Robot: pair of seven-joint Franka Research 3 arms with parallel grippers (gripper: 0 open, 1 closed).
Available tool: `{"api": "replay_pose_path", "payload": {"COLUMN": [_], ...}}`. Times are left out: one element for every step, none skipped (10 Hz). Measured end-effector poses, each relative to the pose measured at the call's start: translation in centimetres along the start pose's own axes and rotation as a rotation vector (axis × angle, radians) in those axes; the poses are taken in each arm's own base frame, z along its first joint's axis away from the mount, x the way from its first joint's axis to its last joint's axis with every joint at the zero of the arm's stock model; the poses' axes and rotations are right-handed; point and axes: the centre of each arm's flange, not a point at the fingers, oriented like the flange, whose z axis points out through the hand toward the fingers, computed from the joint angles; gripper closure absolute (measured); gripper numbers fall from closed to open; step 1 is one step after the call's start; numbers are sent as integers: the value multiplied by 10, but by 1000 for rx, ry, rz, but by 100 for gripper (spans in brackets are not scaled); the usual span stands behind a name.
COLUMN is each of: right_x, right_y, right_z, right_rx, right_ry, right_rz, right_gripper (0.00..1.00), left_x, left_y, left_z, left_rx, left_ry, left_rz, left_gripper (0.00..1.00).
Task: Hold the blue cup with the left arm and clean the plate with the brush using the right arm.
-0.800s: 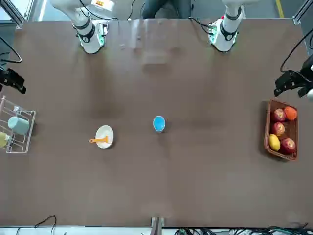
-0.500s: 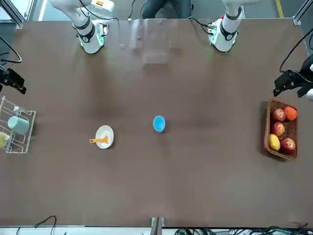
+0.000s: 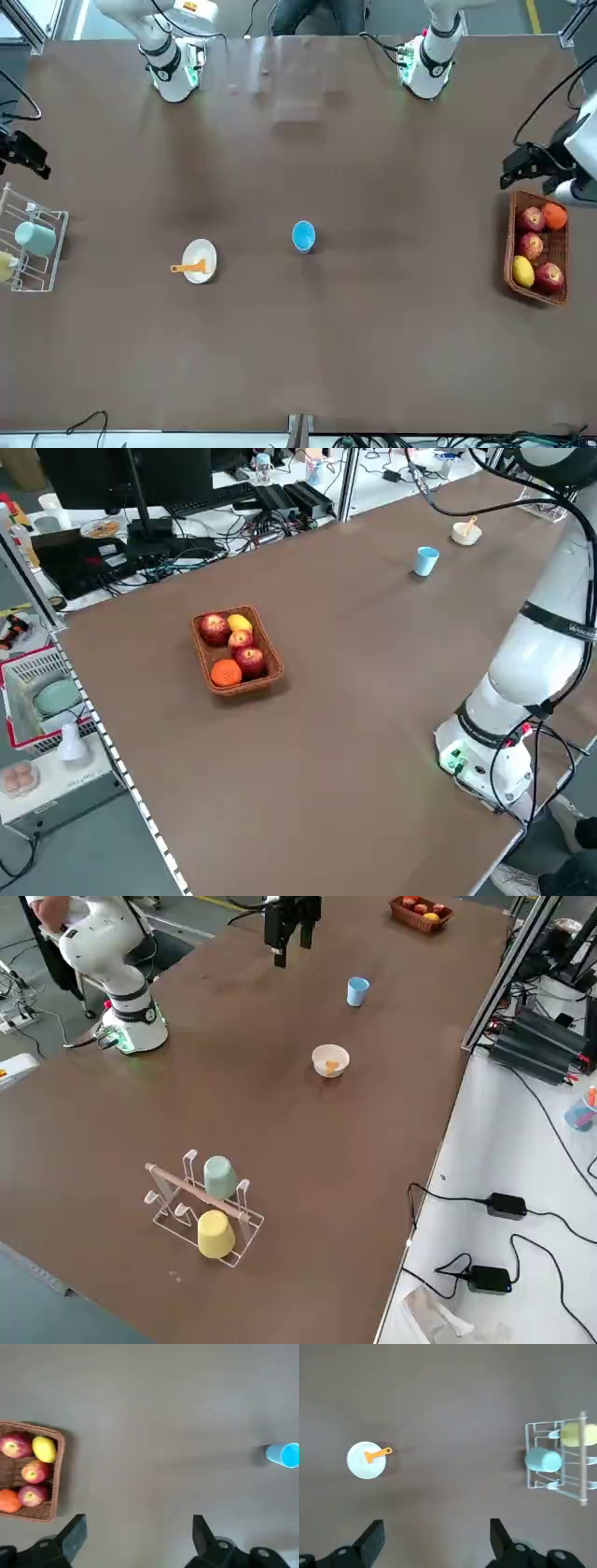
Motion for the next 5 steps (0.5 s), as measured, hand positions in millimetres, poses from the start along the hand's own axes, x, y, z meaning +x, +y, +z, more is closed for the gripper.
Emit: {"api": "replay_pose_path", "payload": {"right_x": [0,-1,-4,-7,-9], "right_y": [21,51,79,101,116], "right_z": [2,6,18,40,66], "right_rx": [94,192,288,392,489], "right_ry": [-5,-9,-25,-57,-92], "right_rz": [56,126,193,258,303], "right_gripper": [0,0,0,0,0], "left_x": [2,7,14,20,28], "left_y": [0,-4,-11,-19,-22], "left_z": [10,23,38,55,75], "left_rx": [-56,-113,-178,-240,-276], "left_ry": [-25,-52,-76,-102,-127], "left_rz": [-7,-20,-41,-48,-3], "left_gripper": [0,0,0,0,0]}}
